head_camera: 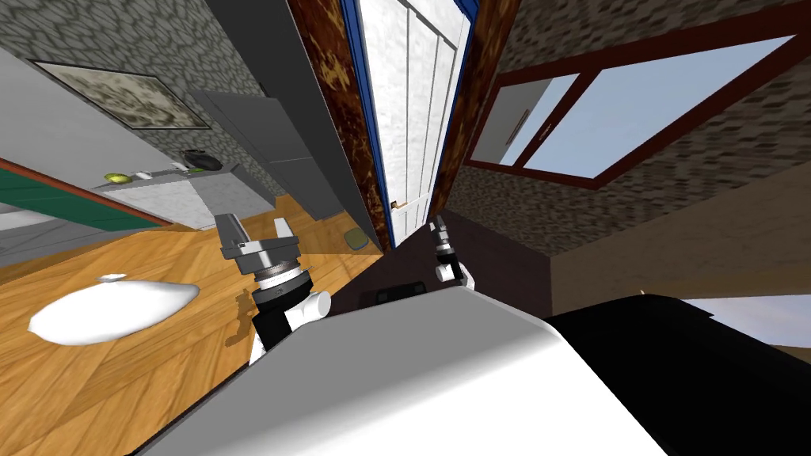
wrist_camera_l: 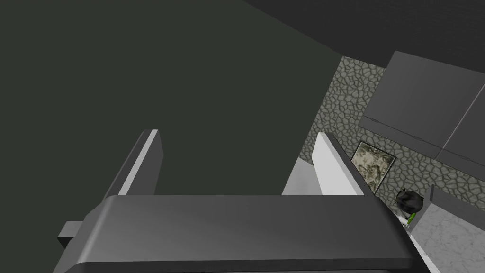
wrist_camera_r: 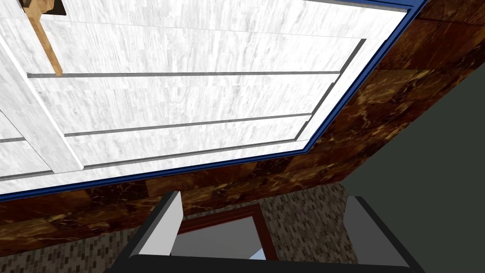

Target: Pull the door open

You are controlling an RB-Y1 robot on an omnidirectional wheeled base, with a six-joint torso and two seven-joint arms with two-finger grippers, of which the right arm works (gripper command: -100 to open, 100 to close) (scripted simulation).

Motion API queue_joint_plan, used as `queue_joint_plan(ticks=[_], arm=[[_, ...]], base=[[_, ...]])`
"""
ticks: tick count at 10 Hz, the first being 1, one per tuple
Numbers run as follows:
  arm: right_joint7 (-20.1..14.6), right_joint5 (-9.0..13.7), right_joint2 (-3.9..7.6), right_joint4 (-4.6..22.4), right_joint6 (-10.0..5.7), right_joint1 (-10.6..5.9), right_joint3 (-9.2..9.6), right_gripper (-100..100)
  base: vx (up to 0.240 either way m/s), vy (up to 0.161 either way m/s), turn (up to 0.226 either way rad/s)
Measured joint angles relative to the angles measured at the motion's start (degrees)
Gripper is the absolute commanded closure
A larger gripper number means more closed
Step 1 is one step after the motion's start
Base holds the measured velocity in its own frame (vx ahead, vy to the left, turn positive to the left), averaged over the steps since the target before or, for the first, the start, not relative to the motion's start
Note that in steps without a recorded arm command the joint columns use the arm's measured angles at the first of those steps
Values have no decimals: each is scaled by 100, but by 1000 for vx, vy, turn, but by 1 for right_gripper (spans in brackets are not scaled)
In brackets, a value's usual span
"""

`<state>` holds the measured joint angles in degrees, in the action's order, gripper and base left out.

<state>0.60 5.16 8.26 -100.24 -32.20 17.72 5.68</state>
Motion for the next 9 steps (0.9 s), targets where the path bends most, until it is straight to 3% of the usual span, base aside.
queue_joint_plan(ticks=[4, 9], arm=[[-112, 41, 94, 570, -173, -194, 39, -100], [-322, 112, 251, 1595, -488, -552, 124, -100]], base=[[67, -27, 127], [90, -53, 168]])
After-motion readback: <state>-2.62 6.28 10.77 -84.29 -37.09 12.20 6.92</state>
